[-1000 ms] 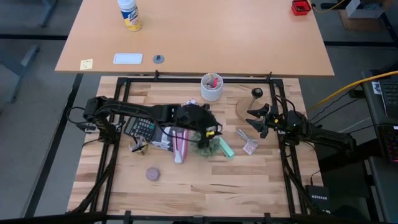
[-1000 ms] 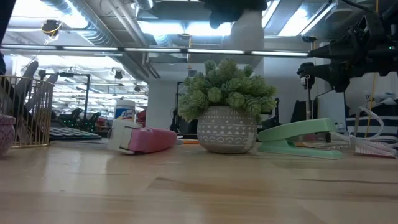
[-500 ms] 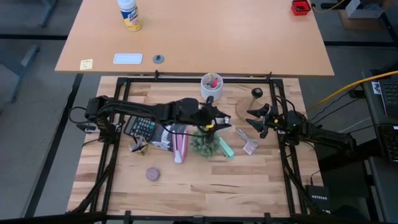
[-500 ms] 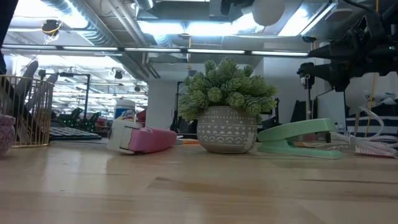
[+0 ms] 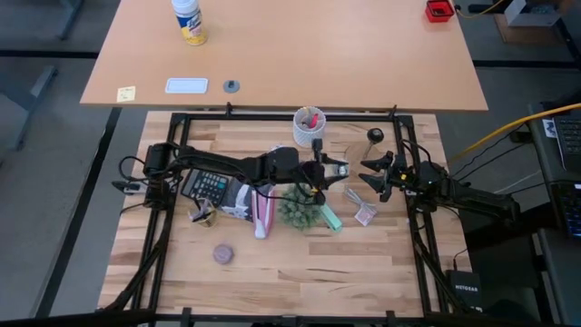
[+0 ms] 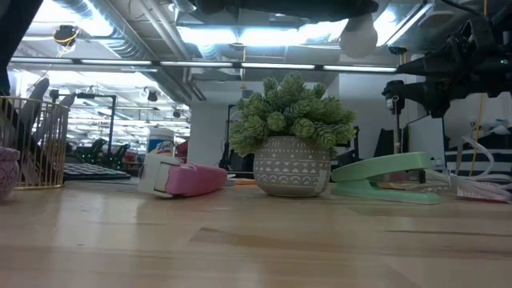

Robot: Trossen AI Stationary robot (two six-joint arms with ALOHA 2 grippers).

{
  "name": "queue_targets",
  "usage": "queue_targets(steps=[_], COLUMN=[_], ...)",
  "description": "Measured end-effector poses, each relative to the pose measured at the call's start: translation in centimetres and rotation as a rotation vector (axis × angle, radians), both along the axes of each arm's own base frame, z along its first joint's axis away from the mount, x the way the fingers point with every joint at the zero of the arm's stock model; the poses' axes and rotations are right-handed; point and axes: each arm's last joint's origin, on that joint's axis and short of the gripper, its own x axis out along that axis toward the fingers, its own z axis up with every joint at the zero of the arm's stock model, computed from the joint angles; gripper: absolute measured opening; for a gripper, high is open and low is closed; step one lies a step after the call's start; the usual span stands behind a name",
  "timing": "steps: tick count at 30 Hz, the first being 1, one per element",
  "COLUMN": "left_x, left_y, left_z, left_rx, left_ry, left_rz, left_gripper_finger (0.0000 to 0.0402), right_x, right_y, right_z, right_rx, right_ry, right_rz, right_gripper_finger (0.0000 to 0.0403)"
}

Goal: Screw lightbulb
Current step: Insert the lightbulb into the lamp

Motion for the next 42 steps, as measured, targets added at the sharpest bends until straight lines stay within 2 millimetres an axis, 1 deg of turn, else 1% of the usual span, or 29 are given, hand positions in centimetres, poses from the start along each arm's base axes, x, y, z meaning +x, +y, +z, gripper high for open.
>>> queue_targets(steps=[5, 9, 12, 18, 21, 25, 29, 33, 38, 42], left_x=[-0.1, -0.1, -0.1, -0.1, -0.1, -0.1, 0.4, 1.2, 2.2, 2.3], left_y=[1.5, 2.1, 2.1, 1.7, 1.5, 1.4, 1.5, 1.6, 2.8, 3.9], left_z=[0.1, 0.0, -0.2, -0.8, -1.2, -2.0, -4.5, -7.1, -10.3, -12.4], left_rx=[0.130, 0.216, 0.331, 0.506, 0.553, 0.555, 0.573, 0.659, 0.786, 0.805], left_ry=[0.010, 0.039, 0.080, 0.180, 0.227, 0.285, 0.393, 0.456, 0.517, 0.582], left_rz=[0.034, 0.077, 0.104, 0.078, 0.061, 0.043, 0.010, -0.016, -0.033, -0.041], left_gripper_finger=[0.0139, 0.0139, 0.0139, 0.0139, 0.0139, 0.0139, 0.0139, 0.0139, 0.0139, 0.0139], right_x=[0.0, 0.0, 0.0, 0.0, 0.0, 0.0, 0.0, 0.0, 0.0, 0.0], right_y=[0.0, 0.1, 0.2, 0.2, 0.2, 0.2, 0.2, 0.0, -0.1, -0.1], right_z=[0.0, 0.0, 0.0, 0.0, 0.1, 0.2, 0.3, 0.4, 0.3, 0.3], right_rx=[0.000, 0.007, 0.054, 0.185, 0.259, 0.338, 0.359, 0.358, 0.351, 0.351], right_ry=[0.001, -0.001, -0.013, -0.041, -0.059, -0.088, -0.114, -0.126, -0.130, -0.131], right_rz=[0.010, 0.052, 0.075, 0.082, 0.084, 0.091, 0.077, 0.028, -0.015, -0.022], right_gripper_finger=[0.0266, 0.0266, 0.0266, 0.0266, 0.0266, 0.0266, 0.0266, 0.0266, 0.0266, 0.0266])
